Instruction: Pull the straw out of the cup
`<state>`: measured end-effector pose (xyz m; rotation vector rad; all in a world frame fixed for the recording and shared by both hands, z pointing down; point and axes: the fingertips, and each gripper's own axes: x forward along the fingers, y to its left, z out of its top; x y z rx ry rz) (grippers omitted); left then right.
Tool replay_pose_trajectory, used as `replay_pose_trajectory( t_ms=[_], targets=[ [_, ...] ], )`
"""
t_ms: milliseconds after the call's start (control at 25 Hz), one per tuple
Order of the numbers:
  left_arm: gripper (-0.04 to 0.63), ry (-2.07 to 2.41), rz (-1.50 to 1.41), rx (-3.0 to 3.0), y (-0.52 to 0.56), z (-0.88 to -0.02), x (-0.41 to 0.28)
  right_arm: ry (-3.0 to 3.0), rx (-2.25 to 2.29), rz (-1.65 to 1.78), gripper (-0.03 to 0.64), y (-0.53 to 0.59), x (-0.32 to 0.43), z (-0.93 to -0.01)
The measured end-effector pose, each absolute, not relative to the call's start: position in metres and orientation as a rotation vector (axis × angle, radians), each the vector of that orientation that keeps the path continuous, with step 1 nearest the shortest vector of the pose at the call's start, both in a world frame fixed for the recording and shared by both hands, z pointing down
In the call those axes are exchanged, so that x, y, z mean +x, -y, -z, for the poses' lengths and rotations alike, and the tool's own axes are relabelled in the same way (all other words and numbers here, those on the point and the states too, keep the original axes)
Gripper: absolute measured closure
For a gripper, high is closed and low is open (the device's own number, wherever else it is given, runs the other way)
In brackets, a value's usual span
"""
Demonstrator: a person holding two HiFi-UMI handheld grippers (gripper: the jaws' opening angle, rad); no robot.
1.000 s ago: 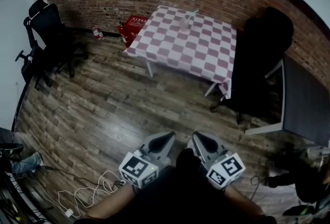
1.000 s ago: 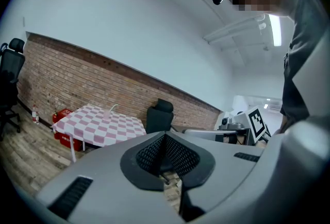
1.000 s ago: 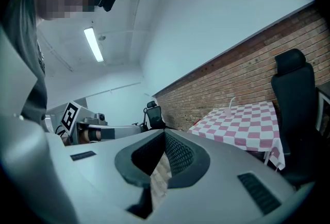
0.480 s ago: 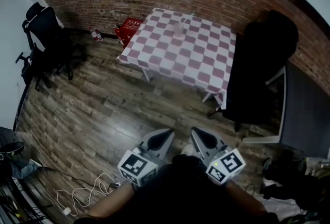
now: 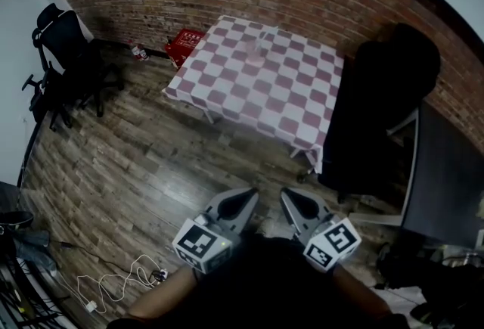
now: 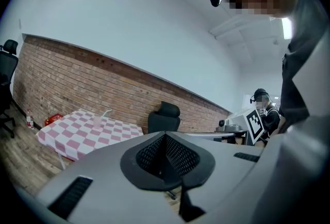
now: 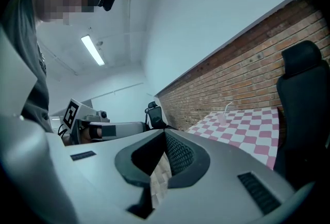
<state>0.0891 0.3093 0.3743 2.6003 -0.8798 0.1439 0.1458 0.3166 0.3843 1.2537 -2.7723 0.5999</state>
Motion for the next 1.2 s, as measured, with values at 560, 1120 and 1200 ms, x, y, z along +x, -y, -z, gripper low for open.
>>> replay_pose_trajectory(
  t_ms=[560, 1120, 1200],
  targets=[
    [0.588, 0.696, -0.166, 2.657, -0.221, -0.381, 0.089, 2.689, 1.408, -0.642, 0.606, -0.239, 0.138, -0.394],
    [0.588, 0.553, -0.140, 2.718, -0.102, -0.371, 0.019, 2.613, 1.551, -0.588, 0.606, -0.126, 0.062, -0.383],
    [0.588, 0.554, -0.134, 2.718, -0.089, -0.370, 0.006, 2.608, 1.553, -0.582, 0.606, -0.114, 0.050, -0.381]
  ],
)
